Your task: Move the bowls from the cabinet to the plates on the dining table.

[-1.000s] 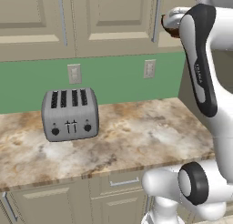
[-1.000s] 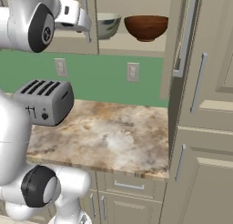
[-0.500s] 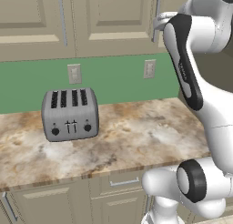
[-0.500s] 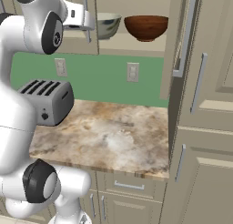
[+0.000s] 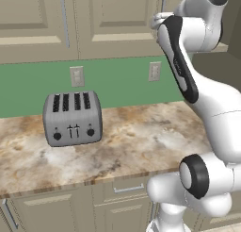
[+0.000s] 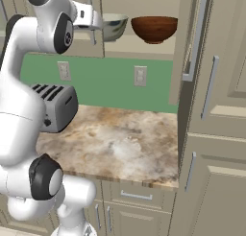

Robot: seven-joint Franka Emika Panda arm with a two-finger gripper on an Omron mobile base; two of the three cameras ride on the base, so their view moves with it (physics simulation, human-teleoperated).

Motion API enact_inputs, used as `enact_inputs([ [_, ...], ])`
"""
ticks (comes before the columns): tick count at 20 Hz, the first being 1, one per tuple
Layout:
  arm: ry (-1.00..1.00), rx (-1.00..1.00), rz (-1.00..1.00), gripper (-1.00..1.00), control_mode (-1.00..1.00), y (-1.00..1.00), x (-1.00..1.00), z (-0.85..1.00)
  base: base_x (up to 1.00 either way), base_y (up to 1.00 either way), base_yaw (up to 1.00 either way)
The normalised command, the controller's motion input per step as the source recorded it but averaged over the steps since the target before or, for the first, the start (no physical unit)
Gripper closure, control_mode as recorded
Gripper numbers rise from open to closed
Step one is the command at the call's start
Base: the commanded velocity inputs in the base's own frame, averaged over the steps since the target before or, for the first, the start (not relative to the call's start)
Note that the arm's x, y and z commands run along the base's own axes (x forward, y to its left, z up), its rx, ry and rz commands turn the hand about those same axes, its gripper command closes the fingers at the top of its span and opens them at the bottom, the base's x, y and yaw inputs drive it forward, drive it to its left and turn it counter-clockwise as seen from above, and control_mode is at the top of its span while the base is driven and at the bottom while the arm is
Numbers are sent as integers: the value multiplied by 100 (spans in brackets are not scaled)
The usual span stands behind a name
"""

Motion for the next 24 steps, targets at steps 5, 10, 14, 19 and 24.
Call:
enact_inputs([
  [5, 0, 0, 0, -100, -100, 0, 34, 0, 0, 0, 0],
  [10, 0, 0, 0, -100, -100, 0, 24, 0, 0, 0, 0],
  [14, 0, 0, 0, -100, -100, 0, 27, -6, 0, 0, 0],
  [19, 0, 0, 0, -100, -100, 0, 30, -23, 0, 0, 0],
  [24, 0, 0, 0, -100, -100, 0, 31, -13, 0, 0, 0],
])
